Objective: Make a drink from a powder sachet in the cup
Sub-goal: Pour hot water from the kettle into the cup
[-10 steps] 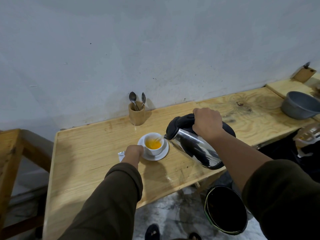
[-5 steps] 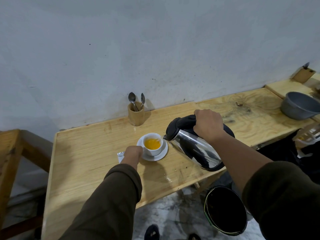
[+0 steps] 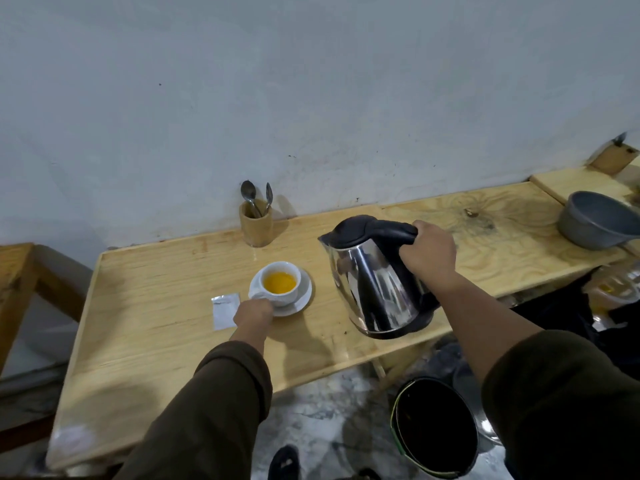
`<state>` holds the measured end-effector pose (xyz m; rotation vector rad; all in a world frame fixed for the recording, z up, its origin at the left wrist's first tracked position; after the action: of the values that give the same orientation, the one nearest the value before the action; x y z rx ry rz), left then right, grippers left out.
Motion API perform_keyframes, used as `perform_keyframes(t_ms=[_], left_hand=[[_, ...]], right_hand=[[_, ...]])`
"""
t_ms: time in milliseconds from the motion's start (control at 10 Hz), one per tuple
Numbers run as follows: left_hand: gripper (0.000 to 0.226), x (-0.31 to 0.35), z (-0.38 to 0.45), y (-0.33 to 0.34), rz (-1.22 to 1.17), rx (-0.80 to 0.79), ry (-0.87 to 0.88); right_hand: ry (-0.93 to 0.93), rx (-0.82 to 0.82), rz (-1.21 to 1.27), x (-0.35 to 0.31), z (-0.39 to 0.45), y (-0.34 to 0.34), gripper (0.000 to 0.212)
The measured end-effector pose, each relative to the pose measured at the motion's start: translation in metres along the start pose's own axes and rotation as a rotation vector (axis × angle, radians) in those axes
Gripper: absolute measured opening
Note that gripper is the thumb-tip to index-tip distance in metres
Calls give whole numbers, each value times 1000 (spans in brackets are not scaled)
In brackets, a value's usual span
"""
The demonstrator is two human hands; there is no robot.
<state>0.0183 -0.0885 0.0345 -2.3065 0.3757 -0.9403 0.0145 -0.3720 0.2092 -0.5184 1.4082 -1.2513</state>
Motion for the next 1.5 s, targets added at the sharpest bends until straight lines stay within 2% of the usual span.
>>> perform_keyframes(t_ms=[100,300,400,600,700,900,1100,1200,1300,1400,1500], left_hand=[[39,2,-17,19,340,23,117],[41,14,-73,72,521,-13,312],[45,22,-89,102,580,-81,360],[47,13,-90,151,654,-190,333],[51,3,-85,156,666,-178,286],[53,3,-92,161,668,-135,339],[54,1,-95,167,744,-134,335],[54,2,-95,169,608,-95,340],[51,1,-96,167,592,-86,349],[45,1,-90,162,507,-109,312],[47,2,-86,155,506,-90,341]], right_hand=[[59,18,86,24,-2,-4,13],[242,98,309,72,-8,-8,18],[341,117,411,94,-12,-7,18],[377,154,482,121,-11,-3,19],[406,159,513,132,-12,-1,18],[435,167,552,148,-13,1,19],[399,150,539,158,-15,5,18],[404,145,560,160,-15,7,17],[380,131,527,159,-14,8,13],[260,151,370,156,-17,7,40],[39,282,233,141,-21,-2,55]])
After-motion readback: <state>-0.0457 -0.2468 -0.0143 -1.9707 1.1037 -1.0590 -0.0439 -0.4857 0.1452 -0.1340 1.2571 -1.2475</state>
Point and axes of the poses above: each hand's wrist, its own z-axis towards the middle knuckle, its own y-axis out of the palm, x = y × z, the point moved 5 cm from there along z, towards the middle knuckle, and after that the axes turned 6 degrees about x, right-handed, at the moved point
